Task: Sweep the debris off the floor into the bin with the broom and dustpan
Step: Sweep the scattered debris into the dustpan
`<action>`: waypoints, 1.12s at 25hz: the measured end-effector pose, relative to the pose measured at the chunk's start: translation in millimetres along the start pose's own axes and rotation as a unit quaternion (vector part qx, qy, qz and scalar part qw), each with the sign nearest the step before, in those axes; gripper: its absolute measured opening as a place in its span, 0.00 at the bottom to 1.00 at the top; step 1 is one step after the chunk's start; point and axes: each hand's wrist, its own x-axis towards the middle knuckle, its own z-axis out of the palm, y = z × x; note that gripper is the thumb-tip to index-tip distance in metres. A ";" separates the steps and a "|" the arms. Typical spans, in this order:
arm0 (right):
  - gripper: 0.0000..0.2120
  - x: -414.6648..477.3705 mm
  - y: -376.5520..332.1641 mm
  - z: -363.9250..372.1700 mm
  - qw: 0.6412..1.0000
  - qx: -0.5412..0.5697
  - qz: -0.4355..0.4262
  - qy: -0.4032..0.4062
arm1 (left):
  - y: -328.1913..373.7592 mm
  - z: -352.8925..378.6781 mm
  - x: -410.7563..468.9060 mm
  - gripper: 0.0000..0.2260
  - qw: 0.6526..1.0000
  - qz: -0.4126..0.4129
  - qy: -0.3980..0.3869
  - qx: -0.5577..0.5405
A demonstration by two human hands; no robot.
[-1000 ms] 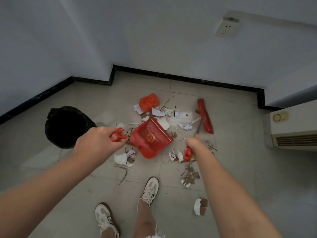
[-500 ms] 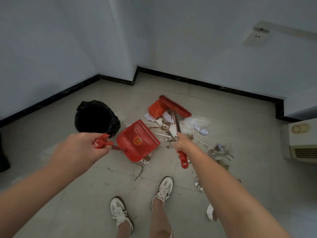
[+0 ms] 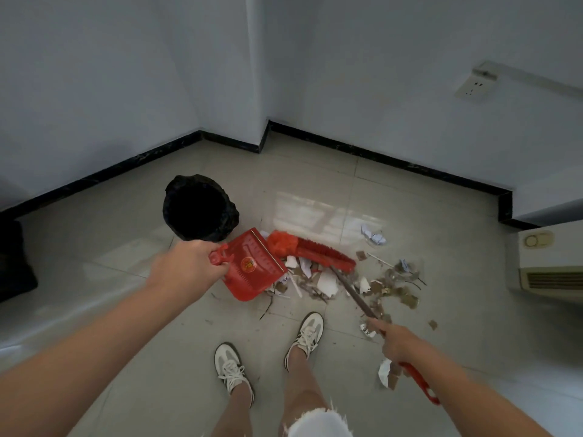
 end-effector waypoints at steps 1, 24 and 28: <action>0.34 -7.6 -2.6 -15.8 1.000 0.005 0.003 0.007 | -3.3 -2.0 -0.6 0.11 1.000 -0.005 -0.001 -0.001; 0.28 65.9 -109.0 -40.4 0.991 -0.018 -0.092 0.094 | -79.5 -18.0 -29.4 0.10 0.993 -0.112 0.033 -0.032; 0.27 17.5 -25.6 -32.0 0.989 -0.123 -0.059 0.055 | -97.1 -20.0 -48.6 0.09 0.996 -0.084 0.009 0.011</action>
